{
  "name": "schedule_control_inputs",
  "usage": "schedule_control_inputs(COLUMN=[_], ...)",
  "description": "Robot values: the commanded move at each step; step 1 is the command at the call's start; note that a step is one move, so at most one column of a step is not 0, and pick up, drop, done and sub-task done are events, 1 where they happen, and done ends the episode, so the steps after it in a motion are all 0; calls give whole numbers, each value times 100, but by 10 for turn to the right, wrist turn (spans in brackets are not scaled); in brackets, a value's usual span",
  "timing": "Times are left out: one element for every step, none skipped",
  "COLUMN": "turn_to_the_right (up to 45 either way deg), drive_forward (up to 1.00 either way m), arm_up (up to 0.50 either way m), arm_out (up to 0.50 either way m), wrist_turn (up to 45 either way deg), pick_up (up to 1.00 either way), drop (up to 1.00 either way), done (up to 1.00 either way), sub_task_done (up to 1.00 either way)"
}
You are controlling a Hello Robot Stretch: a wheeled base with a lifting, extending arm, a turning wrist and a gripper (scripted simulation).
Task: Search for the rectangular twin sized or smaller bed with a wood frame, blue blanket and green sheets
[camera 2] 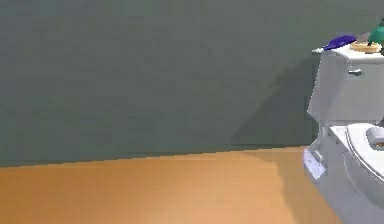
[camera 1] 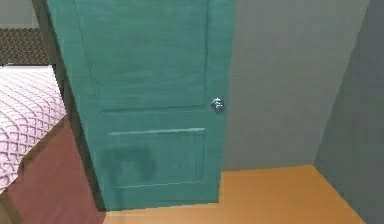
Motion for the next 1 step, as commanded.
schedule_control_inputs(turn_to_the_right=[-60], drive_forward=[0], arm_up=[0], arm_out=[0], wrist_turn=[0], pick_up=[0], drop=[0], done=[0], sub_task_done=[0])
